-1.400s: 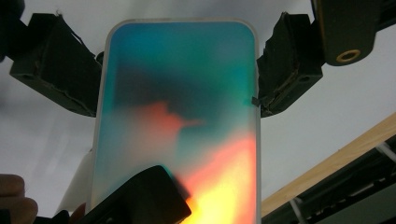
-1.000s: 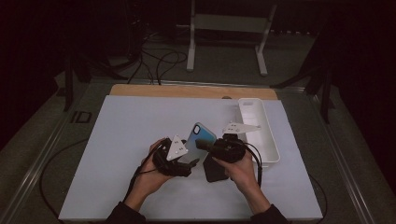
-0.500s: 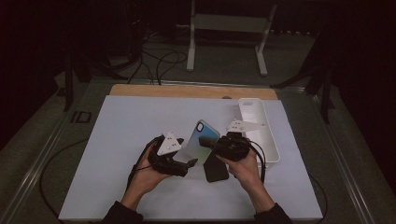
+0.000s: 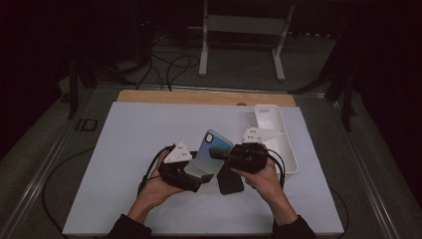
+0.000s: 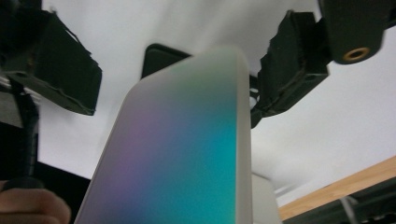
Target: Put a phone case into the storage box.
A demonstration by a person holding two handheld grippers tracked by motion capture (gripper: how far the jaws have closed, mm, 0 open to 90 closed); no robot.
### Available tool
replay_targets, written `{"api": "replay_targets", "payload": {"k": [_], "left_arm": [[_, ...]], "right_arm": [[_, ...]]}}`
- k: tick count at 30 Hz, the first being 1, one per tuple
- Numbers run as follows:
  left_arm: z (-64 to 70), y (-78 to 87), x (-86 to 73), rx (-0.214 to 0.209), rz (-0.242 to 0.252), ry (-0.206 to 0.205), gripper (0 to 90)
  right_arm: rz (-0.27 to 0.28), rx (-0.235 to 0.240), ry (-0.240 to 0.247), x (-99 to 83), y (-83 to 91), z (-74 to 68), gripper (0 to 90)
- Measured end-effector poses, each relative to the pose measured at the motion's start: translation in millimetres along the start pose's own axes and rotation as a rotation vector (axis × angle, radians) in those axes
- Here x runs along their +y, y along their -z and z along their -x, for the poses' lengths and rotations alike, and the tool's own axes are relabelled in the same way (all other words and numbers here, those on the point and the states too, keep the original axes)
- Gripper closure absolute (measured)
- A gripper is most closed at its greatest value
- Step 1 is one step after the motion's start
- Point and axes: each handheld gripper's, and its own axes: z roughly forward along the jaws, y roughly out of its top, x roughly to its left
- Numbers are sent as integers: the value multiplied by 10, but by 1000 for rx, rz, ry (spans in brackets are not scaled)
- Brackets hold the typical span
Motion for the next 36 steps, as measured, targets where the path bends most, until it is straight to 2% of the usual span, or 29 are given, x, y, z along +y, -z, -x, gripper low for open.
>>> {"api": "replay_targets", "payload": {"k": [3,5,7,9,10,13,17,24,26,27,28,29,30,31,32,33,34,36], "left_arm": [[2,3,-6,-36,8,4,171],[4,7,-8,-60,17,2,207],[7,13,-10,-74,22,-4,252],[5,21,-15,-61,23,-9,277],[-6,31,-23,-61,28,-8,343],[-30,54,-37,-76,39,-7,449],[-29,55,-44,-83,30,-25,540],[-32,31,-54,-111,19,-19,702],[-27,29,-50,-119,28,-19,745],[-27,29,-50,-119,28,-19,777],[-23,29,-48,-121,30,-24,777],[-17,28,-47,-114,35,-28,803],[-9,27,-44,-107,35,-29,803],[0,26,-39,-93,32,-35,806],[8,27,-36,-77,32,-35,806],[4,38,-32,-56,27,-37,806],[-6,47,-33,-43,27,-34,807],[-30,65,-39,-8,25,-23,809]], "right_arm": [[-5,18,23,5,-19,-21,865],[-11,57,36,6,-43,-41,865],[-14,65,41,7,-58,-52,865],[-12,74,40,6,-63,-50,865],[-11,75,49,6,-61,-41,863],[-16,70,70,12,-42,-28,855],[-34,61,98,28,-26,-21,812],[-66,-8,147,60,-30,-19,616],[-63,-14,146,63,-35,-17,553],[-63,-14,146,63,-35,-17,553],[-62,-21,139,67,-44,-23,493],[-60,-20,133,75,-65,-28,424],[-60,-20,133,75,-65,-28,424],[-65,-38,125,83,-86,-43,336],[-65,-38,125,83,-86,-43,336],[-70,-66,128,85,-92,-49,314],[-84,-98,125,84,-97,-51,249],[-86,-131,112,76,-84,-43,198]]}}
